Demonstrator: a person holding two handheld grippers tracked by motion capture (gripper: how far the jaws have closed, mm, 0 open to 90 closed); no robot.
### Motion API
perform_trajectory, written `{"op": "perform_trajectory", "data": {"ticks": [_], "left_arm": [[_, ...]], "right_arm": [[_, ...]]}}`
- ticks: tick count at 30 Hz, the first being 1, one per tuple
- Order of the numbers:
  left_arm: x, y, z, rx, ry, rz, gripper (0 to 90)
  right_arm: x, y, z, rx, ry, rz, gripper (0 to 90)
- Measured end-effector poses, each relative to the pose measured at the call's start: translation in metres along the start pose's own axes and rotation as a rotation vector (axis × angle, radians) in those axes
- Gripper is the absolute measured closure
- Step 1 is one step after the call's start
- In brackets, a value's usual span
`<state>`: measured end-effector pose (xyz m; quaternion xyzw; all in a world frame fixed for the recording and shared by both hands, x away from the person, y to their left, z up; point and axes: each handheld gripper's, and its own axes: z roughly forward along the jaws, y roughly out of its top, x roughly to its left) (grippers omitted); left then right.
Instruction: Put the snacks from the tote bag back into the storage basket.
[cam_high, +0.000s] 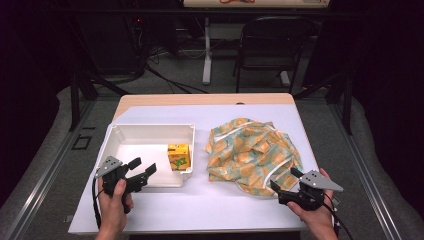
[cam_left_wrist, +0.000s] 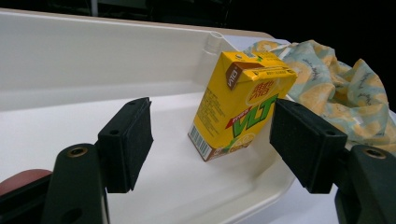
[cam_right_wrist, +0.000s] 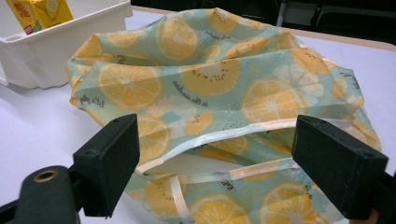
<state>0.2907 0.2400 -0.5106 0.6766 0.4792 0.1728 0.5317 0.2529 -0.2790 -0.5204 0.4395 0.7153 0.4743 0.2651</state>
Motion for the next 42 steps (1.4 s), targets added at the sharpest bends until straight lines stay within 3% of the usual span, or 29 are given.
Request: {"op": "perform_trajectory", "data": {"ticks": [6,21,28,34,42], "left_arm": [[-0.002,-0.002,-0.003,0.001,-0.001,0.003,29.9],[0.014,-0.021,-0.035,0.023,0.033,0.021,30.0],[0.019,-0.026,-0.046,0.009,0.045,0.036,28.2],[0.021,-0.030,-0.053,0.004,0.033,0.054,19.9],[0.020,-0.030,-0.049,0.010,0.024,0.052,20.8]], "right_arm": [[-0.004,0.000,-0.001,0.000,-0.008,0.008,14.4],[-0.007,-0.001,-0.002,-0.005,-0.019,0.012,14.4],[-0.009,-0.001,-0.002,-0.002,-0.023,0.013,14.3],[-0.009,-0.001,-0.002,0.003,-0.029,0.016,14.3],[-0.010,-0.002,-0.001,0.008,-0.028,0.014,14.3]]}}
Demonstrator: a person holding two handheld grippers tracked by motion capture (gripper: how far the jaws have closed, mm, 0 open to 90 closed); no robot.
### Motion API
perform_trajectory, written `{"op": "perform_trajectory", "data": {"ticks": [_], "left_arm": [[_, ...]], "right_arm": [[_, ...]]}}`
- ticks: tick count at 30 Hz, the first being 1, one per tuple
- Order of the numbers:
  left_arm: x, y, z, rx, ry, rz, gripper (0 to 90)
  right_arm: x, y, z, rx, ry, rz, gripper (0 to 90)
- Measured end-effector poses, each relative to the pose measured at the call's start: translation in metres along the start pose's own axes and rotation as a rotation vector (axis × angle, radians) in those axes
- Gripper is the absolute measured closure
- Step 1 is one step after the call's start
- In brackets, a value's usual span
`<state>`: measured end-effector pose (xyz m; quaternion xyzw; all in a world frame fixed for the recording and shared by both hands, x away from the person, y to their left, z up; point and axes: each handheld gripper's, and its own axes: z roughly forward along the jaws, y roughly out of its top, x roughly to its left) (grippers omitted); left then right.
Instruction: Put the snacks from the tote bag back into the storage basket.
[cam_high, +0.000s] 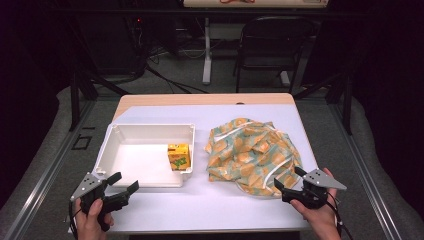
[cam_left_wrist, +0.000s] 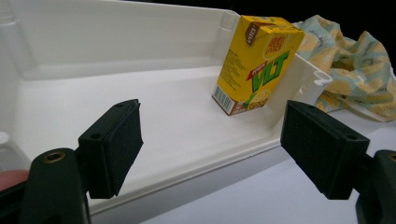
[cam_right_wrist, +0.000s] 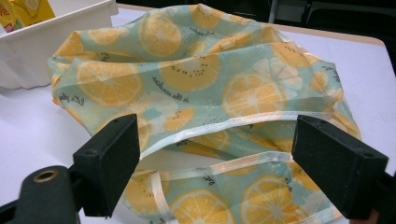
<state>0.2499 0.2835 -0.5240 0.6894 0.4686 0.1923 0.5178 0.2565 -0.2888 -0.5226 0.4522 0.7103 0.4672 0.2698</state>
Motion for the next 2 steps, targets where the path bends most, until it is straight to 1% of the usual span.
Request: {"op": "perform_trajectory", "data": {"ticks": [2], "left_arm": [[-0.0025,0.0019,0.0034,0.004,0.002,-0.007,22.8]], "right_arm": [[-0.0001,-0.0002,0.0007,0.002,0.000,0.001,14.4]]}}
